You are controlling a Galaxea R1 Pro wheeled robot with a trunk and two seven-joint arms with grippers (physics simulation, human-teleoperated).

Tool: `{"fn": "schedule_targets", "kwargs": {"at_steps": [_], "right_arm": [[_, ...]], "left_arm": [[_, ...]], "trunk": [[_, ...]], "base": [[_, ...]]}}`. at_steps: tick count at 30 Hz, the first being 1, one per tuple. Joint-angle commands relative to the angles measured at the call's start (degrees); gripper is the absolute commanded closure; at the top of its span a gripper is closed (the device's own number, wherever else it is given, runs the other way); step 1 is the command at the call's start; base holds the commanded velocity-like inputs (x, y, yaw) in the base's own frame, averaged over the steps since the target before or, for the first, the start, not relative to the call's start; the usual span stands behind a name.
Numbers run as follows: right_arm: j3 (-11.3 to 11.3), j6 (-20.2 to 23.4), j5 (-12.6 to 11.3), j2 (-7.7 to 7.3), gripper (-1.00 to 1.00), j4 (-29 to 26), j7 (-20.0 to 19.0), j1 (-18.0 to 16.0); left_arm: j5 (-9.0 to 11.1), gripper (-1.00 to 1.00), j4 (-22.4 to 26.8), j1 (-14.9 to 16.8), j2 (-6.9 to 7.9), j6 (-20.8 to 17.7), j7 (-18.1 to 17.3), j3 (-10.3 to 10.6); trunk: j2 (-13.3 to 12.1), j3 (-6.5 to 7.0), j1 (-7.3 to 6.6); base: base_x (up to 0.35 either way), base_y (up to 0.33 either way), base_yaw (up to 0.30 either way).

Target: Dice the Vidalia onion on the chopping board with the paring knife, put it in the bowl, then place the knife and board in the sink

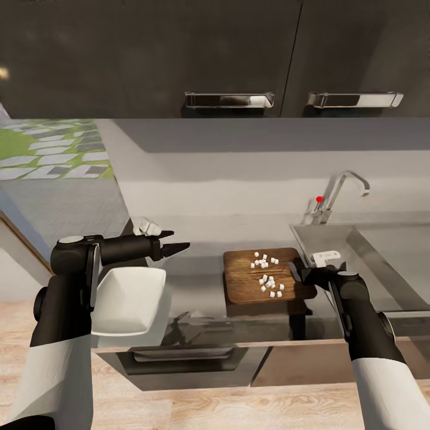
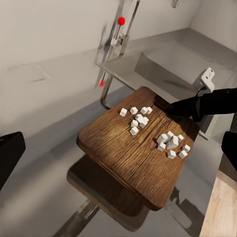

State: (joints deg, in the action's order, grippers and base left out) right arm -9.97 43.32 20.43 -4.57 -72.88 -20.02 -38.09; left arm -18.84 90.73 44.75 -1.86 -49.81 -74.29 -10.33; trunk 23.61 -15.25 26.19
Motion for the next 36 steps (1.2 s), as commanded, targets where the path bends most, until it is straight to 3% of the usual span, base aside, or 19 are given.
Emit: {"fn": "schedule_targets", "kwargs": {"at_steps": [1,36], "right_arm": [[0.0,0.2,0.6,0.0,1.0,-0.1,-0.5,-0.1],[0.0,0.2,0.6,0.02,1.0,-0.2,-0.5,-0.1]], "left_arm": [[-0.6,-1.0,0.1,0.1,-0.07,-0.6,-0.6,-0.1],[-0.6,-1.0,0.1,0.1,-0.07,-0.6,-0.5,-0.1]], "trunk": [[0.1,-0.02,0.04],[0.1,3.16,0.04]], "base": [[0.0,0.0,0.0],[0.0,0.0,0.0]]}}
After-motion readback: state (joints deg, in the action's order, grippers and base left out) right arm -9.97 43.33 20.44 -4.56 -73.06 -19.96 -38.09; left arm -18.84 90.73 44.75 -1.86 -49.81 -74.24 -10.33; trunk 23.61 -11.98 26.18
